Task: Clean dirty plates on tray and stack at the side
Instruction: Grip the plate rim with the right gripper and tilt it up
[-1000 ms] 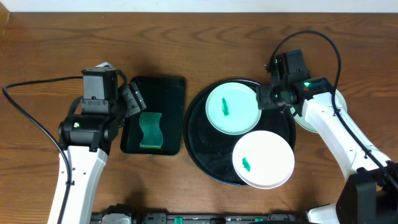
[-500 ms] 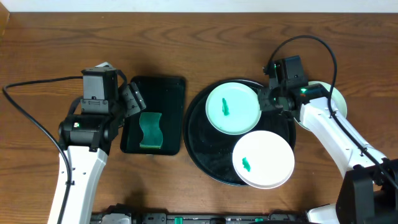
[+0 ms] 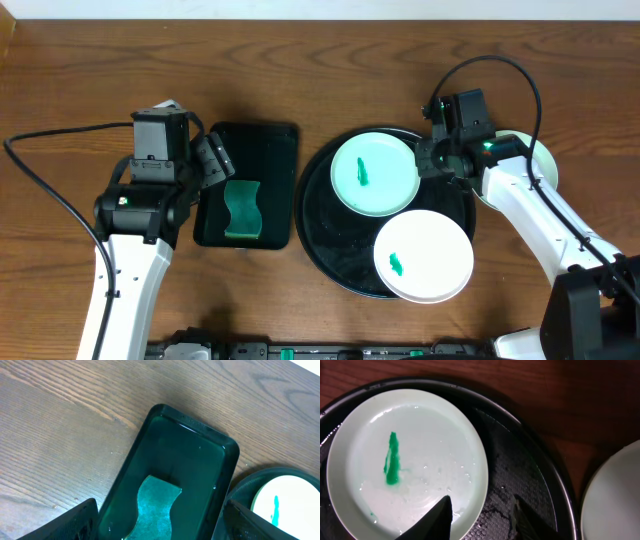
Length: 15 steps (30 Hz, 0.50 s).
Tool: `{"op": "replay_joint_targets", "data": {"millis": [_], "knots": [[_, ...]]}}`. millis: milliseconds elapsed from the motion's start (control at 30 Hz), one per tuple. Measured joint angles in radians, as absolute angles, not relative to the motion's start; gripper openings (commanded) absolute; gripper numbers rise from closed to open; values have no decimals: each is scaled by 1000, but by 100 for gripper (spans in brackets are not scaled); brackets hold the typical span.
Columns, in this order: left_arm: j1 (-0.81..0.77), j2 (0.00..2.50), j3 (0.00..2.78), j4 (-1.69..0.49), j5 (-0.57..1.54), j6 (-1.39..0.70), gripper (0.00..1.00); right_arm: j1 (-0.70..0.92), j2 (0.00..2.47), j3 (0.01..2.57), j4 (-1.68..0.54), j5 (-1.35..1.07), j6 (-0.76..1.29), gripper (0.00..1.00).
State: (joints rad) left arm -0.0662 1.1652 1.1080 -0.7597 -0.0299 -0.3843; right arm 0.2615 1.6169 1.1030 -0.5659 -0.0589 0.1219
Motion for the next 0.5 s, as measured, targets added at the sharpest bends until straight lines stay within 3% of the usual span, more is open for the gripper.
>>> {"op": "replay_joint_targets", "data": {"millis": [100,200,367,500], "knots": [[-66,1165,1108,-760,-30,-384,80,262,1617,1098,-545,-59,117,50],[-66,1165,1108,-760,-30,-384,80,262,1624,1081,-513,-59,118,53],[-66,1165,1108,-760,-30,-384,80,262,1641,1053,-502,-59,115,45],[-66,1165,1108,-760,-30,-384,80,262,1645,1041,-463,-59,117,44]]}}
